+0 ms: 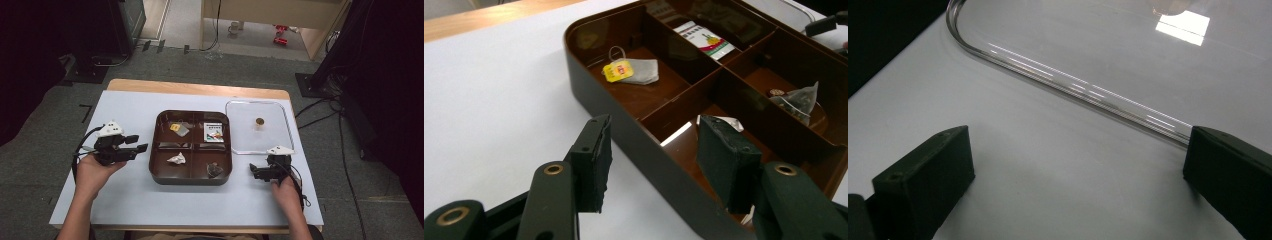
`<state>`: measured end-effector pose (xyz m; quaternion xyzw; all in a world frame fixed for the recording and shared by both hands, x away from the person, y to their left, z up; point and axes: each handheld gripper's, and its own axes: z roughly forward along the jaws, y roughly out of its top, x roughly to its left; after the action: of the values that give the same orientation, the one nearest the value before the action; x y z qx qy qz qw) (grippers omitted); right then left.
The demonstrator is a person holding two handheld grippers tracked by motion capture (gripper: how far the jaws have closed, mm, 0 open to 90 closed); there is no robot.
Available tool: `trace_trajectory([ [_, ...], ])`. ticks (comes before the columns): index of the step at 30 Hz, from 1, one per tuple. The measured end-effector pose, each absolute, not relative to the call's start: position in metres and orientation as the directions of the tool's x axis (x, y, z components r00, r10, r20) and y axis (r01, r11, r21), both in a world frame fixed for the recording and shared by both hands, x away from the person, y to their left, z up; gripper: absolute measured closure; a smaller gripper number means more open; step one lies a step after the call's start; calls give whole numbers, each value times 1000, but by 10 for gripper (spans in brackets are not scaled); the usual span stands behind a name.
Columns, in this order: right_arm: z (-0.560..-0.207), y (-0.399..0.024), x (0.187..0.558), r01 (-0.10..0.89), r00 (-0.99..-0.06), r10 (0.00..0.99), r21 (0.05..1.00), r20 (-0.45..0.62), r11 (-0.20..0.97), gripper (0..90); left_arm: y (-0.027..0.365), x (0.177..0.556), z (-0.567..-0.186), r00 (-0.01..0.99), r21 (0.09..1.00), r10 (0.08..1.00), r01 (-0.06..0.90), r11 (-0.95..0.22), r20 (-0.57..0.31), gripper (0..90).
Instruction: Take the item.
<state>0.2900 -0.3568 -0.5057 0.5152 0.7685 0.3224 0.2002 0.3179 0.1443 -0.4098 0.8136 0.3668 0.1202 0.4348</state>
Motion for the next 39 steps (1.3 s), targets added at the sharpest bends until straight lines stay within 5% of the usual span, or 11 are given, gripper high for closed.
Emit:
trace_trajectory([
  [39,-506,-357,290,659,-389,921,705,20,263,0,67,326,-437,840,727,539,410,-550,-66,495],
])
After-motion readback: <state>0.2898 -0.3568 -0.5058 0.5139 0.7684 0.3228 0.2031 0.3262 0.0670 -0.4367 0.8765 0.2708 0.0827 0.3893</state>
